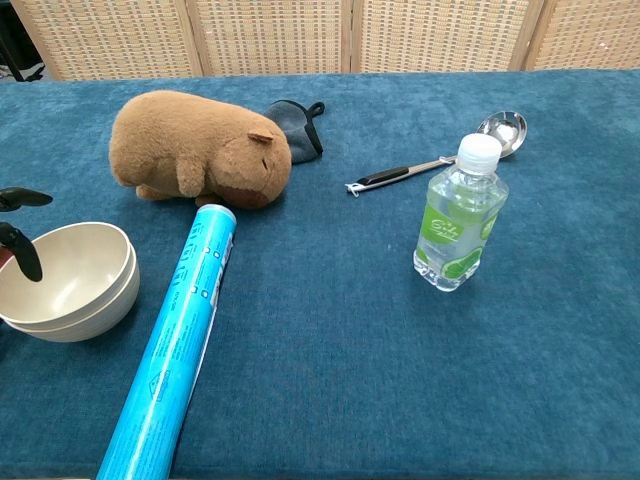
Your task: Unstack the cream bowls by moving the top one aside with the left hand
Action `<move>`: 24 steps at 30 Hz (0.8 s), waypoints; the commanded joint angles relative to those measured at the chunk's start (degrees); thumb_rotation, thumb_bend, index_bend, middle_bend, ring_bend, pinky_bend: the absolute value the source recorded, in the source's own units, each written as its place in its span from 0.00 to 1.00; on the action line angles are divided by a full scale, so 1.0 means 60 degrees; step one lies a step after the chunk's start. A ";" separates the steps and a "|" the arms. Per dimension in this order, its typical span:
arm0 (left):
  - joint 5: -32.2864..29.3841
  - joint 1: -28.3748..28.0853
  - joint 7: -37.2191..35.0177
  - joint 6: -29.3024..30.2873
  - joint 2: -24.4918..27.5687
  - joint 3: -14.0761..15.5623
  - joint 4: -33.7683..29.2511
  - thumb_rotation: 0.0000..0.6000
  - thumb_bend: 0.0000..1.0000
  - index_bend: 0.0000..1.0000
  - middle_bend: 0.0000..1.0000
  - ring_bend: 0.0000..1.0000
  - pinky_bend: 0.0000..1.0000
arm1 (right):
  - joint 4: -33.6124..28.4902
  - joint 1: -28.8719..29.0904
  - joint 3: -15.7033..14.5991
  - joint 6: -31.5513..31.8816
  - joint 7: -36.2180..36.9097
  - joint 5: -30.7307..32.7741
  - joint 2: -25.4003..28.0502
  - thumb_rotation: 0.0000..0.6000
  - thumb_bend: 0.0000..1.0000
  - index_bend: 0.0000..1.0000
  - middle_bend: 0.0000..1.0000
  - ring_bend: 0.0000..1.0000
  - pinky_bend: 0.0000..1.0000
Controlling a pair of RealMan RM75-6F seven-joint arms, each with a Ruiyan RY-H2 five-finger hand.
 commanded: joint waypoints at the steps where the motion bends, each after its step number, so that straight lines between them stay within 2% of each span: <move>1: 0.0026 0.0006 0.0060 0.0001 -0.0066 0.0019 0.0065 1.00 0.32 0.39 0.03 0.00 0.04 | 0.0003 0.0000 0.0003 -0.0005 0.0002 0.0012 0.0001 1.00 0.16 0.22 0.00 0.00 0.15; 24: 0.0095 0.0062 0.0268 0.0134 -0.0592 -0.0045 0.0687 1.00 0.33 0.43 0.05 0.00 0.04 | -0.0013 -0.0003 -0.0008 -0.0017 0.0043 0.0030 0.0028 1.00 0.16 0.22 0.00 0.00 0.15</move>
